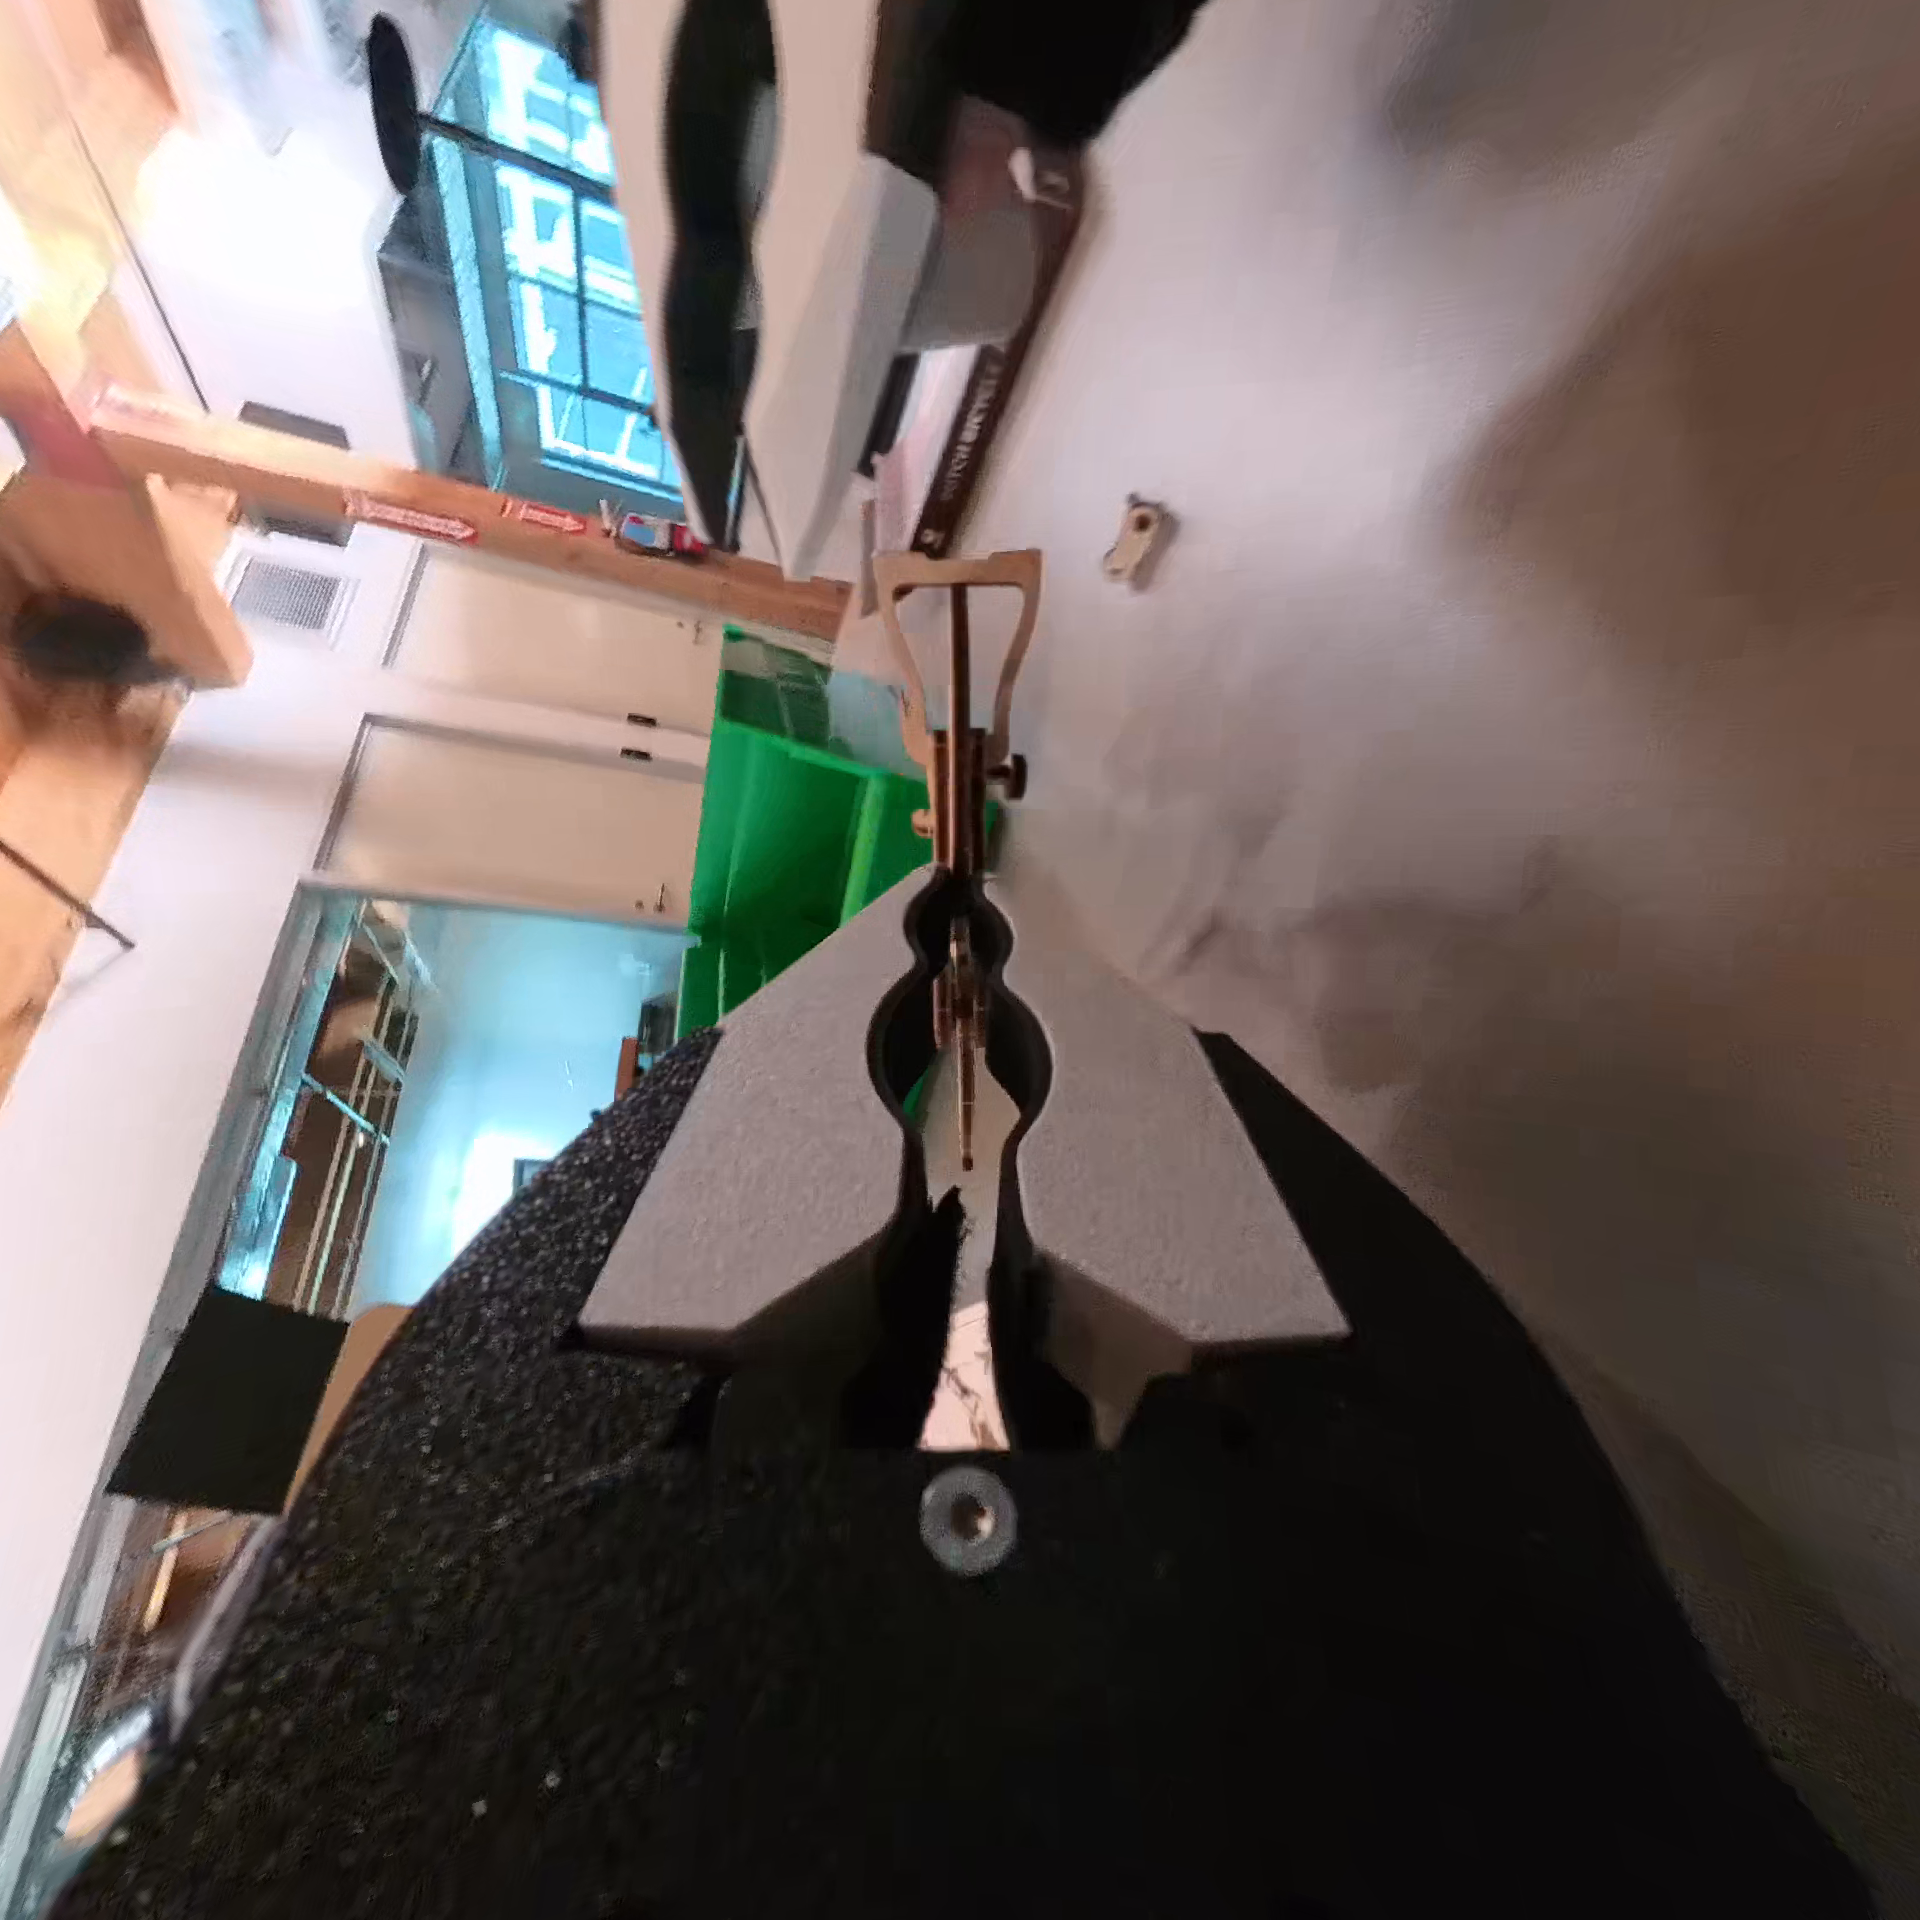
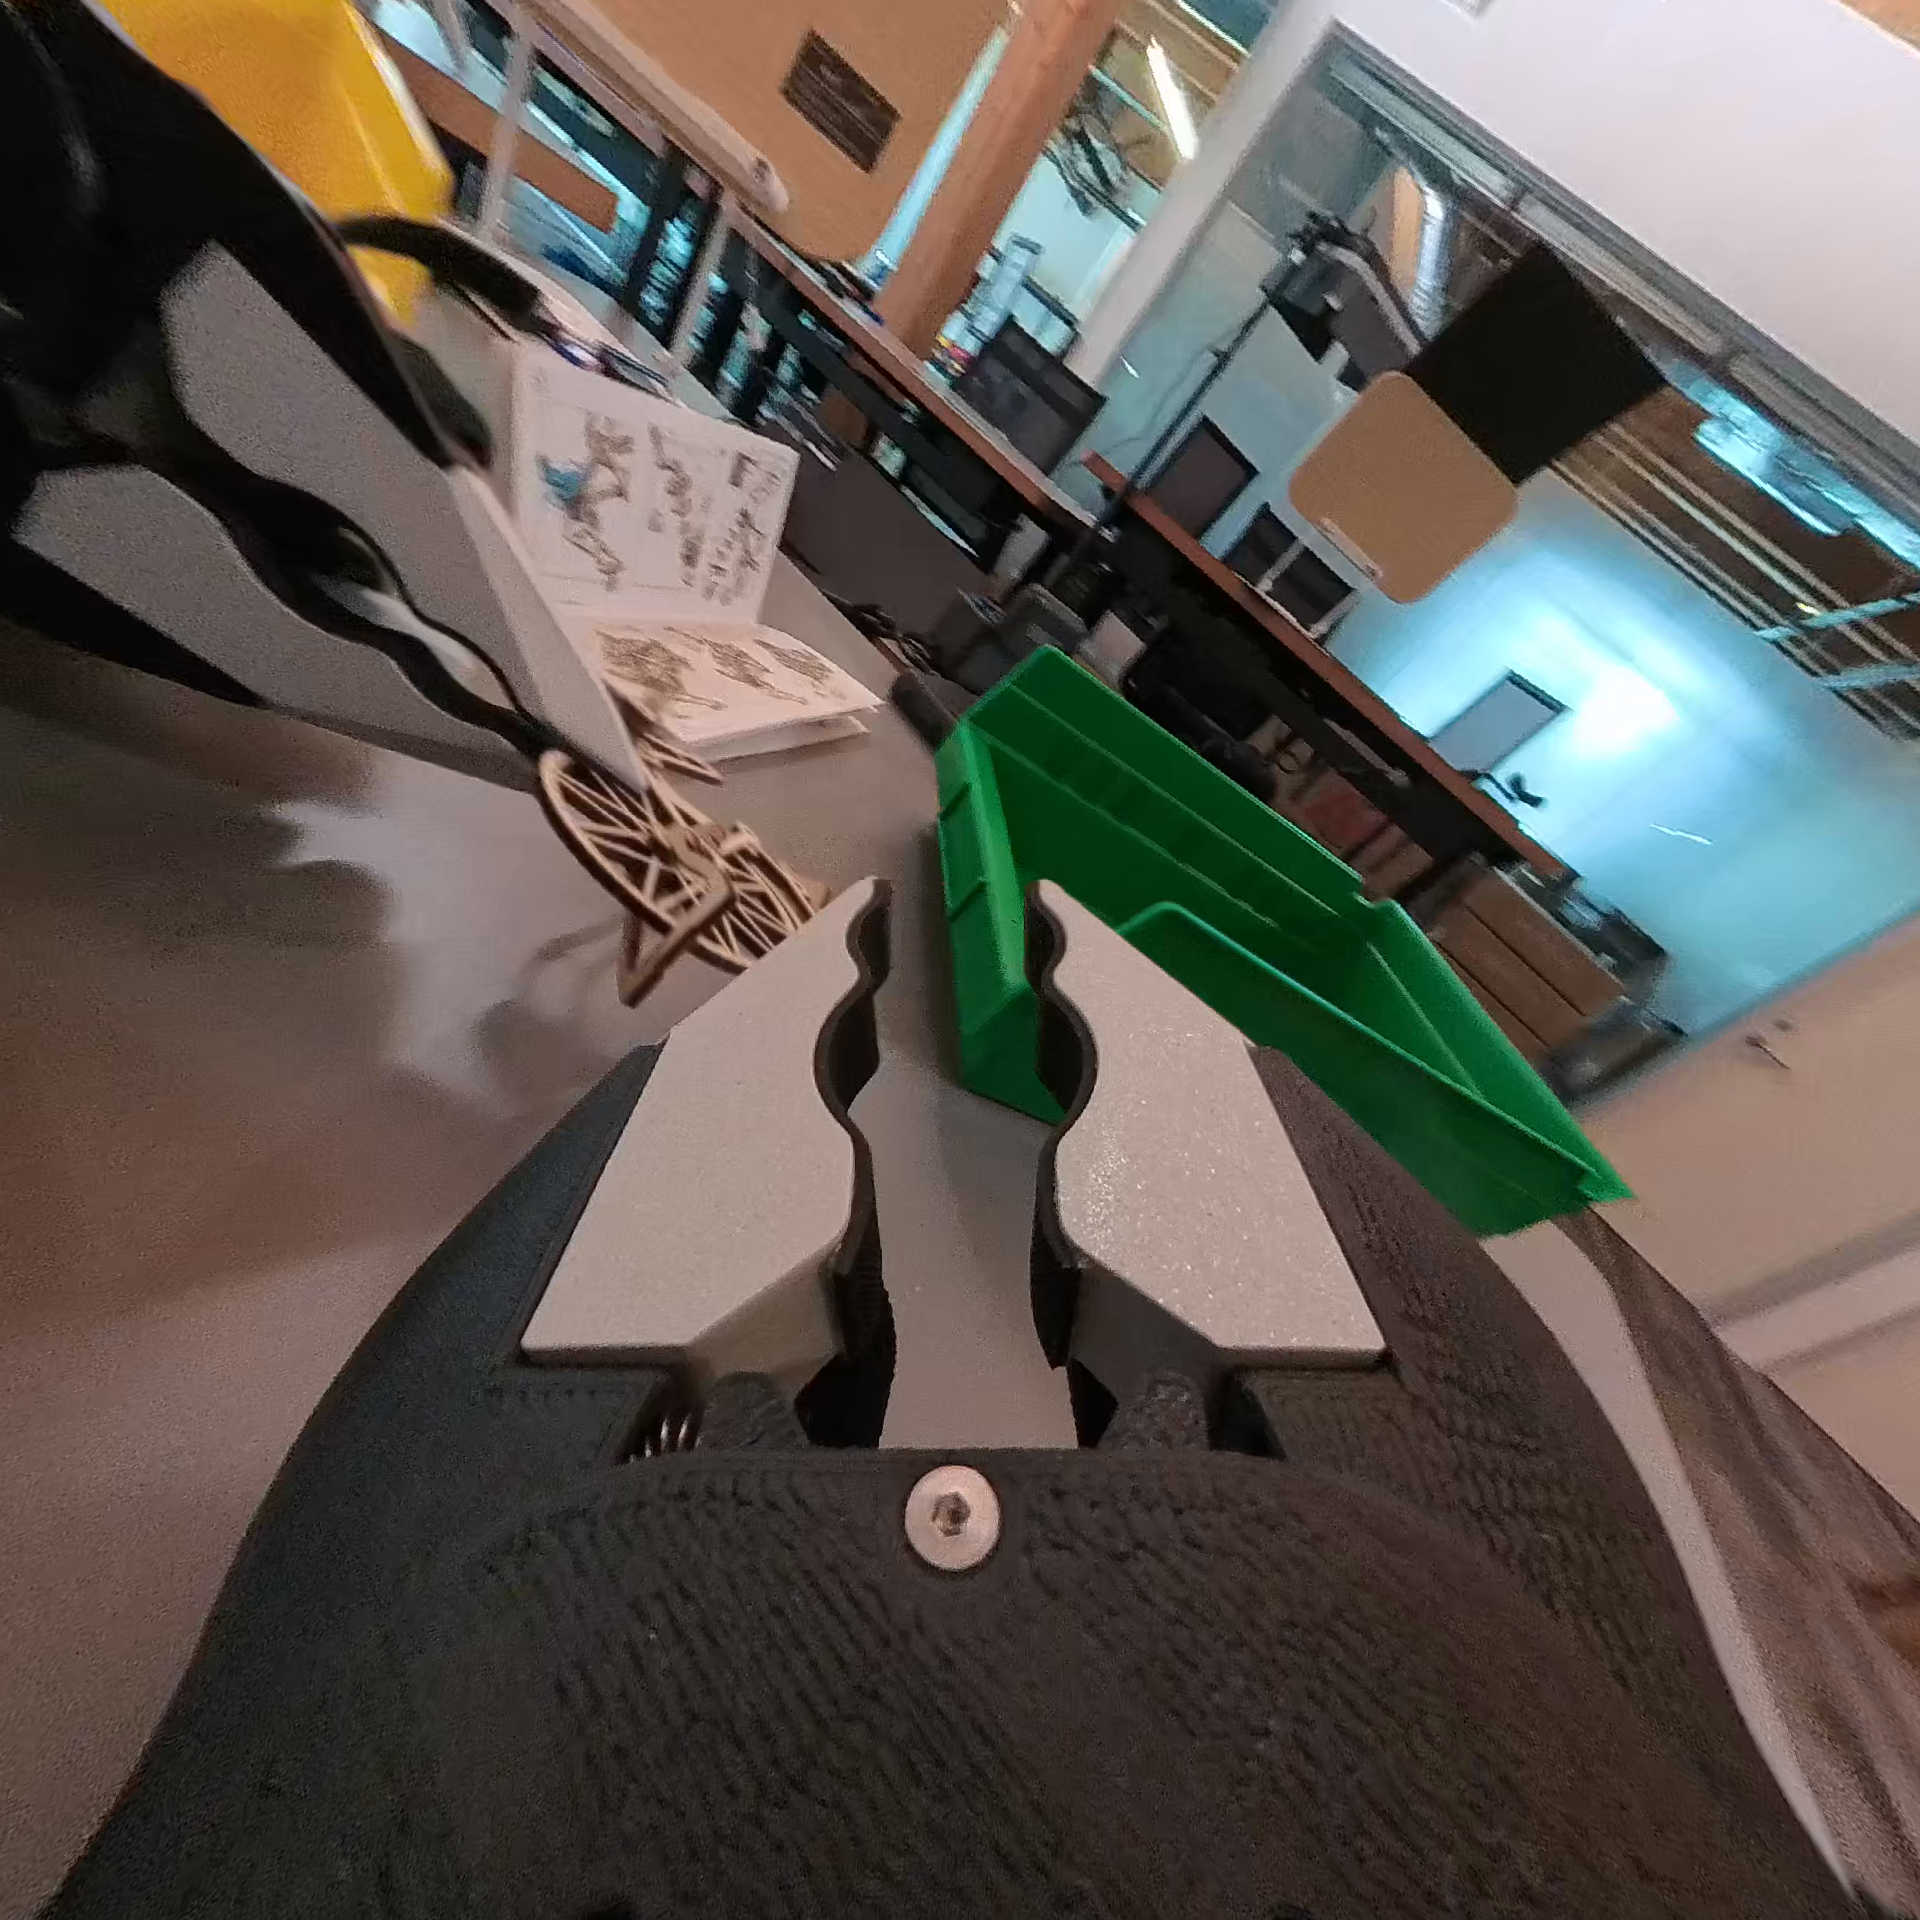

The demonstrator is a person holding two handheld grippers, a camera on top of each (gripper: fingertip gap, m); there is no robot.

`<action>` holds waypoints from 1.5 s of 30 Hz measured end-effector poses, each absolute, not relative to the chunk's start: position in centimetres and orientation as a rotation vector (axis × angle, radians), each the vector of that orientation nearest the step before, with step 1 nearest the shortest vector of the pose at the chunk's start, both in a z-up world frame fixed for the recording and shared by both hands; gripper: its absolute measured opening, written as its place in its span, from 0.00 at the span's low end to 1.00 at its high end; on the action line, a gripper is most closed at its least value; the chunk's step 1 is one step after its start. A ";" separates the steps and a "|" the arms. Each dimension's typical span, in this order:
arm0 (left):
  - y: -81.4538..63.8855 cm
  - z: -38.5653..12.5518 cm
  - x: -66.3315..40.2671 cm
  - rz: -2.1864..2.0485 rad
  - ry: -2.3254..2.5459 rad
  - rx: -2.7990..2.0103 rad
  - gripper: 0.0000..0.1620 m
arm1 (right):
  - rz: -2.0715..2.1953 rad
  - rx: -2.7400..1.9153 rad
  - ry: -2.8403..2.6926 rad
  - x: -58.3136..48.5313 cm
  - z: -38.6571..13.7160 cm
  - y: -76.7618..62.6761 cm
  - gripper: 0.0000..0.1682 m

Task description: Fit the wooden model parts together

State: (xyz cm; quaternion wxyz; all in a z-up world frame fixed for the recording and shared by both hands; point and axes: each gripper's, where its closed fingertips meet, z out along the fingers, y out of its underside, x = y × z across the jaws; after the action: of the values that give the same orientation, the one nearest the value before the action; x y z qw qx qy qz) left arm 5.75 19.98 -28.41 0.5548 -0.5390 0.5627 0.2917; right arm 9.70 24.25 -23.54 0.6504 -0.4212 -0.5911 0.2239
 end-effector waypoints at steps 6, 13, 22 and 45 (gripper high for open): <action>19.4 -31.1 6.7 0.696 1.504 -1.276 0.00 | 0.724 -0.910 -1.637 9.7 -26.6 19.1 0.20; 18.9 -33.1 7.3 0.730 1.658 -1.254 0.02 | 0.721 -1.017 -1.845 9.3 -30.3 18.0 0.17; 18.7 -33.2 7.4 0.681 1.665 -1.293 0.02 | 0.718 -1.172 -1.964 9.1 -32.9 18.2 0.16; 18.3 -33.4 7.9 0.644 1.677 -1.265 0.04 | 1.138 -1.555 -1.824 8.6 -31.7 18.7 0.00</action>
State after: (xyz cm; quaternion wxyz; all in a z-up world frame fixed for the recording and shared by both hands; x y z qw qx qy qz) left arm 7.94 18.29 -33.37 0.4548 -0.5126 0.6798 0.2612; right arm 8.61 18.74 -31.65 0.2418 -0.5689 -0.6670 0.4160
